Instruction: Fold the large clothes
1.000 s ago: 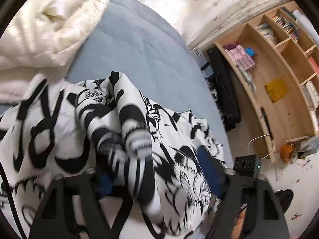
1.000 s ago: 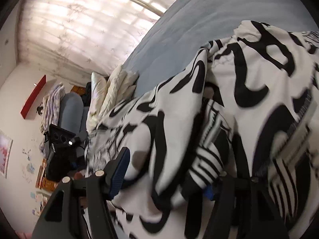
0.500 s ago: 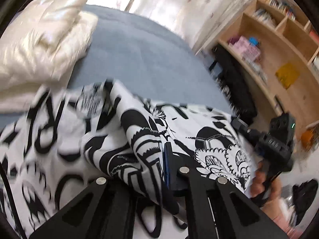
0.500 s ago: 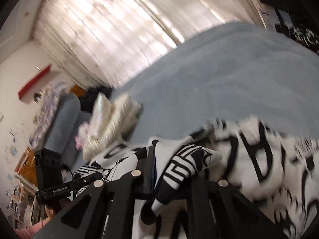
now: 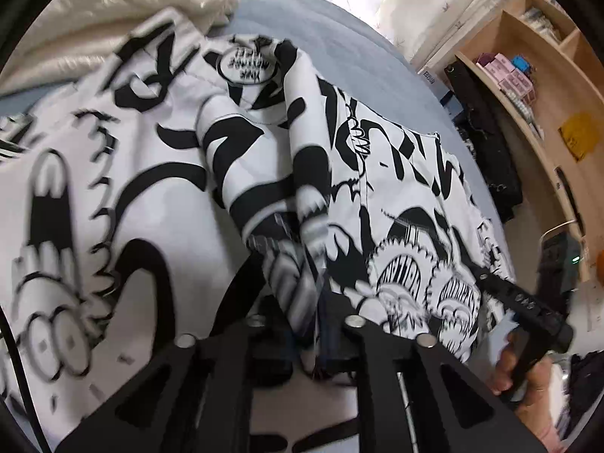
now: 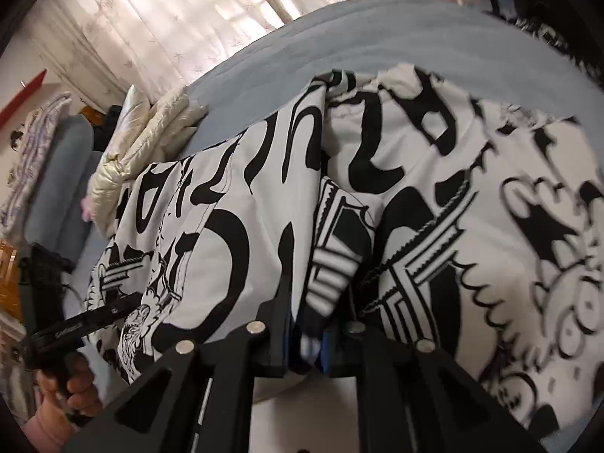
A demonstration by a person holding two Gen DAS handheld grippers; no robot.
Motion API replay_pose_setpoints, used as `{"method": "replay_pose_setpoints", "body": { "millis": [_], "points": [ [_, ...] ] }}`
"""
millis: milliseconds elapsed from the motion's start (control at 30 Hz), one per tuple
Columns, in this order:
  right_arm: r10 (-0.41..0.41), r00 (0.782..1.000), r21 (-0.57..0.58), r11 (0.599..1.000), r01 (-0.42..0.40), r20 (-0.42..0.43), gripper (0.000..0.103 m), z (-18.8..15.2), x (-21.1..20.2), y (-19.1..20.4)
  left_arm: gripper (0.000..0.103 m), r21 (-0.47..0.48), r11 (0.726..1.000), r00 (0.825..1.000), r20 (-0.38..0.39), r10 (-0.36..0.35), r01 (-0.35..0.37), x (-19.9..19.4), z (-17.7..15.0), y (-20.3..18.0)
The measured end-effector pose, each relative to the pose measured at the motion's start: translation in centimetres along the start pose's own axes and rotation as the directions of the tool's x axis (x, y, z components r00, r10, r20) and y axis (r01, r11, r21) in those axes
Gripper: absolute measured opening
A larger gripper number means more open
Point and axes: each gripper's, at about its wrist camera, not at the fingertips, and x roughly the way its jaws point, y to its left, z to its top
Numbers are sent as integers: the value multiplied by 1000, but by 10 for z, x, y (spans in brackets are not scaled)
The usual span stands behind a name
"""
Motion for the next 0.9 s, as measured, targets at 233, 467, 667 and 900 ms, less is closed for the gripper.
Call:
{"method": "replay_pose_setpoints", "body": {
  "millis": [233,467,667,900],
  "points": [
    [-67,992,-63,995,74,104,18,-6,-53,22,44,78,985,978,150,143,-156,-49,-13,-25],
    [-35,985,-142,988,59,168,18,-15,-75,54,45,167,954,938,286,197,-251,-71,-15,-64],
    [-18,984,-203,978,54,175,32,-10,-69,80,56,178,956,937,304,171,-233,-77,-9,-73],
    [-70,980,-160,982,100,184,33,23,-37,79,57,156,948,919,329,215,-278,-39,28,-90]
  ]
}}
